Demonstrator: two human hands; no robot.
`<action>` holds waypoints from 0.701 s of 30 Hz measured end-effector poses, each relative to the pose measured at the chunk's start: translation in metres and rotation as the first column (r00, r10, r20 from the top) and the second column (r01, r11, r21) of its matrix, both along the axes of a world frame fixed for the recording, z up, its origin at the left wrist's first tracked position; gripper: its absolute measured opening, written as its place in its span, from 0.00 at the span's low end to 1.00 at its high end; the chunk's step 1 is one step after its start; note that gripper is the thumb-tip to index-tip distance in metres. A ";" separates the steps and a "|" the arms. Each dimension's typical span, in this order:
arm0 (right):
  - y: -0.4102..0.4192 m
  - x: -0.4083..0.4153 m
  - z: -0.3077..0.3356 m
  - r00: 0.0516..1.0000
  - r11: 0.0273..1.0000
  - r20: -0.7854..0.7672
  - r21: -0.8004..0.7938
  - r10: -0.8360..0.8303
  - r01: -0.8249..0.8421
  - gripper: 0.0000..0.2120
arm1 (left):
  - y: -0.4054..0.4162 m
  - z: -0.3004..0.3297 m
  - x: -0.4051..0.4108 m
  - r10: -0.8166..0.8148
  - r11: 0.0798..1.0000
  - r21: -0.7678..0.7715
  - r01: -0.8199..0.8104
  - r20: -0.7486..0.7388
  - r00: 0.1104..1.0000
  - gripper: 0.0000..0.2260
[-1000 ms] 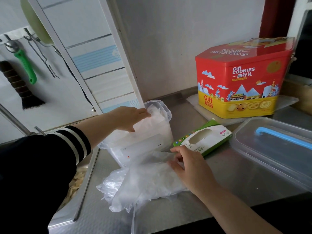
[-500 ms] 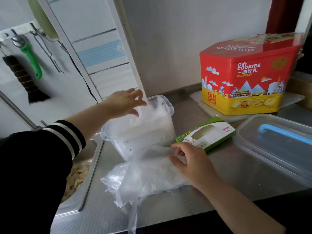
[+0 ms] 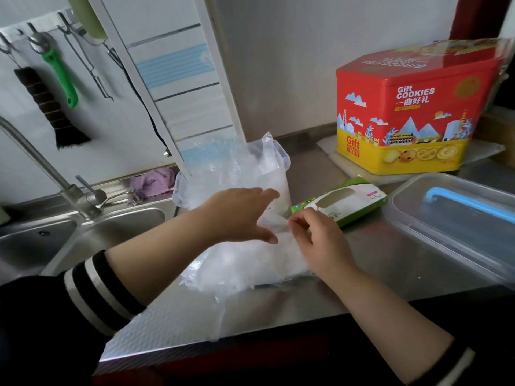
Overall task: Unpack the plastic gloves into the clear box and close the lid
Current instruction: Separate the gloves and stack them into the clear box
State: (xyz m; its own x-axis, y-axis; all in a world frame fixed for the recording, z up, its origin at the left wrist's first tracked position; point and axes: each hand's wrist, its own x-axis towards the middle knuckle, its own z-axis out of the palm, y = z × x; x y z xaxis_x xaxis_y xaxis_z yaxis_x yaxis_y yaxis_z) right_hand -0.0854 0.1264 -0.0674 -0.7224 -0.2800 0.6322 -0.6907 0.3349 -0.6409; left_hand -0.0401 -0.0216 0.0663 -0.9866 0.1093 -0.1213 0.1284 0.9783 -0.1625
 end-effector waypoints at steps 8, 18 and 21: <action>0.005 0.010 0.008 0.977 0.980 0.167 -0.170 0.134 -0.105 0.26 | -0.013 0.002 -0.003 0.066 0.864 0.501 -0.051 -0.013 0.998 0.10; 0.006 0.012 0.009 0.975 0.947 0.120 -0.286 0.185 -0.144 0.27 | -0.047 0.041 -0.011 0.149 0.573 0.802 -0.168 0.100 0.984 0.09; 0.005 0.011 0.007 0.981 0.945 0.100 -0.300 0.167 -0.130 0.28 | -0.058 0.051 -0.021 0.191 0.583 0.798 -0.152 0.048 0.981 0.11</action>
